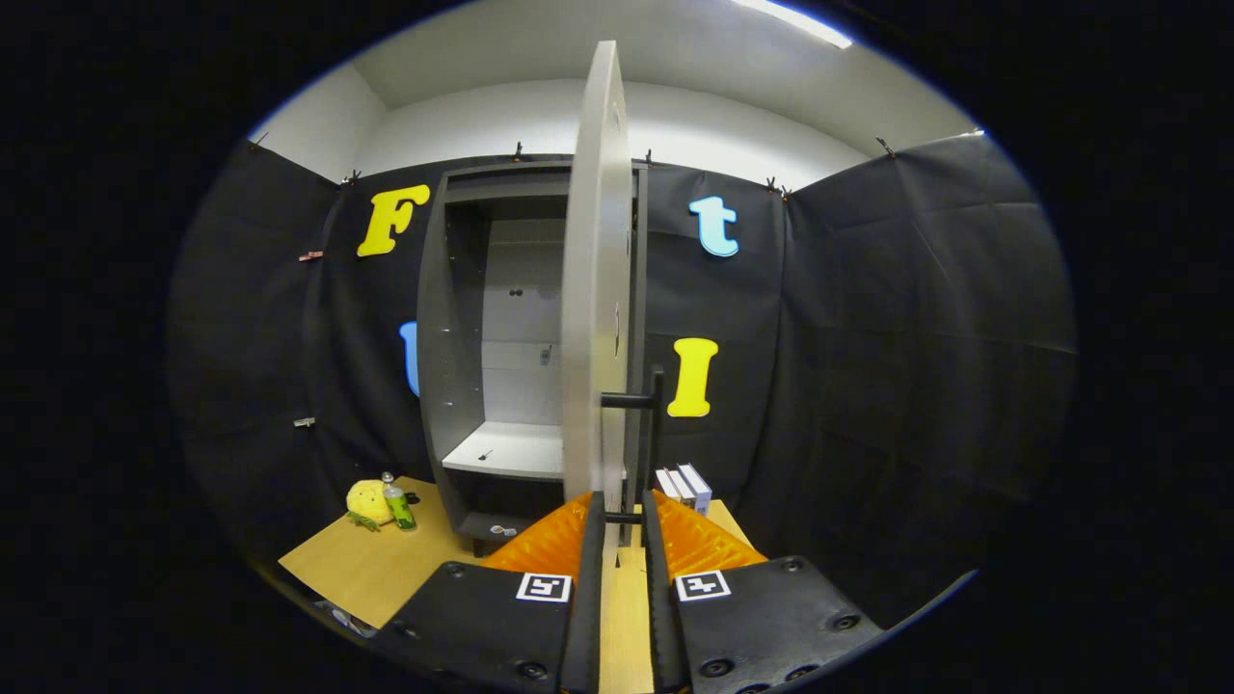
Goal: Open the shoe cabinet door, grab the shoes and put them into the shoe cabinet, then close the shoe cabinet door.
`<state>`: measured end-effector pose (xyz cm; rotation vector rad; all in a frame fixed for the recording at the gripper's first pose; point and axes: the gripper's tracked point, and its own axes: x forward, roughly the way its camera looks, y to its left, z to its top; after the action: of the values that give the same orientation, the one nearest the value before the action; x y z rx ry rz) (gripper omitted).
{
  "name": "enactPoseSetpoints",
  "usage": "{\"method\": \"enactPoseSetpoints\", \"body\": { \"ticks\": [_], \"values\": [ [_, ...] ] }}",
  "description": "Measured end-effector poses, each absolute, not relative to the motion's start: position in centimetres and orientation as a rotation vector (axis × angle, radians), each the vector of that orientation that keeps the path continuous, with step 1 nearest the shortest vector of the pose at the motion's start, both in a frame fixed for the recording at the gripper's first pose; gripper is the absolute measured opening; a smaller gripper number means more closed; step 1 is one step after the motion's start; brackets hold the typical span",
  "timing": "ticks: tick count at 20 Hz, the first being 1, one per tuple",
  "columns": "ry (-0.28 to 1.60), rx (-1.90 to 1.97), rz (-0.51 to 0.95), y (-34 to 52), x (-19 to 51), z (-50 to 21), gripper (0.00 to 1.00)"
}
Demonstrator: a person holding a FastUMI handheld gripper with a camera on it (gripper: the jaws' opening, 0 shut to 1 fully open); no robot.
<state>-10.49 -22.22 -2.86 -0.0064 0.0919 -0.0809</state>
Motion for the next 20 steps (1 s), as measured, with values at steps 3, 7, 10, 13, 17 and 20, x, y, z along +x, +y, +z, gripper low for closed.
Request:
{"method": "enactPoseSetpoints", "body": {
  "ticks": [3, 7, 10, 13, 17, 20],
  "values": [
    [0.105, 0.013, -0.086, -23.6, -12.0, -3.8, 0.25],
    [0.149, 0.032, -0.024, -20.1, -11.3, -6.7, 0.25],
    [0.22, 0.036, 0.031, -17.3, -10.6, -10.6, 0.25],
    [0.316, 0.06, 0.076, -14.4, -9.8, -15.8, 0.25],
    [0.46, 0.099, 0.091, -11.8, -8.9, -23.8, 0.25],
    [0.527, 0.087, 0.077, -10.3, -8.3, -29.6, 0.25]
  ]
}}
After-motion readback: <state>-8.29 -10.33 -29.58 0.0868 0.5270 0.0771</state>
